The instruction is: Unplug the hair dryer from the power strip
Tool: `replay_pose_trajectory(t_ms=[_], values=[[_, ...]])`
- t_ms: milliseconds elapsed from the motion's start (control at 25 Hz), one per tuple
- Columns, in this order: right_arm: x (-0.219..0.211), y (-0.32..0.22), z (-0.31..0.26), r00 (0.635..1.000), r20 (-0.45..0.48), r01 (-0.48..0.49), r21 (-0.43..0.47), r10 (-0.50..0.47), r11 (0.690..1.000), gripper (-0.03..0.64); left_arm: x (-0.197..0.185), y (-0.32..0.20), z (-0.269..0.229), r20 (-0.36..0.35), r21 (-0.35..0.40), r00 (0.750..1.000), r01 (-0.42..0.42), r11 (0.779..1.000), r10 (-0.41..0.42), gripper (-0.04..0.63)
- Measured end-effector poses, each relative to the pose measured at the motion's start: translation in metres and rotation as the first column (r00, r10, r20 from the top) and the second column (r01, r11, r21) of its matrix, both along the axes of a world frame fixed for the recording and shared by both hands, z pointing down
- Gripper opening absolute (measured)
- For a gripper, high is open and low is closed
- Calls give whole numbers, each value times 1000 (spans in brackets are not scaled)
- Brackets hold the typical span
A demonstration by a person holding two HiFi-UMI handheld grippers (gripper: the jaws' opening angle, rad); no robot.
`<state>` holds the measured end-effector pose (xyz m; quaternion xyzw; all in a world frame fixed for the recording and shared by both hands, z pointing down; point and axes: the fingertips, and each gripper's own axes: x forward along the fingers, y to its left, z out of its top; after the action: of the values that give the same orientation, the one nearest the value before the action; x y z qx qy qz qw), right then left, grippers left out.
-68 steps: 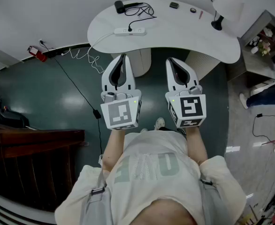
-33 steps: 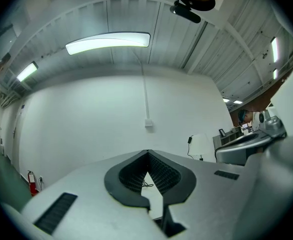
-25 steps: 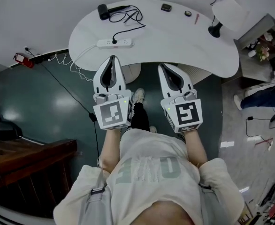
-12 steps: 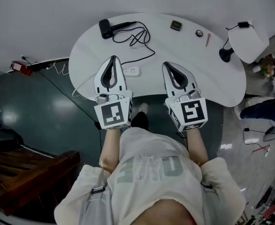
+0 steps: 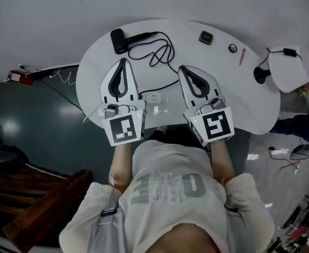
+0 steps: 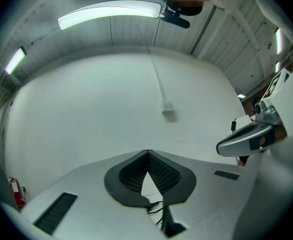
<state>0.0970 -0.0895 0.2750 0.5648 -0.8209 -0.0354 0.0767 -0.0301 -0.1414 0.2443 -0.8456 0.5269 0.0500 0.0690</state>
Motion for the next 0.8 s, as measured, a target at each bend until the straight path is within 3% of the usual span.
replay_pose_trajectory(t_ms=[400,560,680,800], values=[[10,-7,13,994,28,108,-37,-107,993,20,12,2,19,102,4,995,23,1000,-23,12],[-4,-7,10,981,61,184,-24,-182,983,20,15,1,18,106,7,994,14,1000,-14,12],[-21,-3,18,959,43,282,-63,-280,957,21,13,0,22,106,-1,994,3,1000,-3,13],[-41,7,37,914,8,403,-156,-407,902,23,6,-3,24,102,3,995,15,1000,-15,12]])
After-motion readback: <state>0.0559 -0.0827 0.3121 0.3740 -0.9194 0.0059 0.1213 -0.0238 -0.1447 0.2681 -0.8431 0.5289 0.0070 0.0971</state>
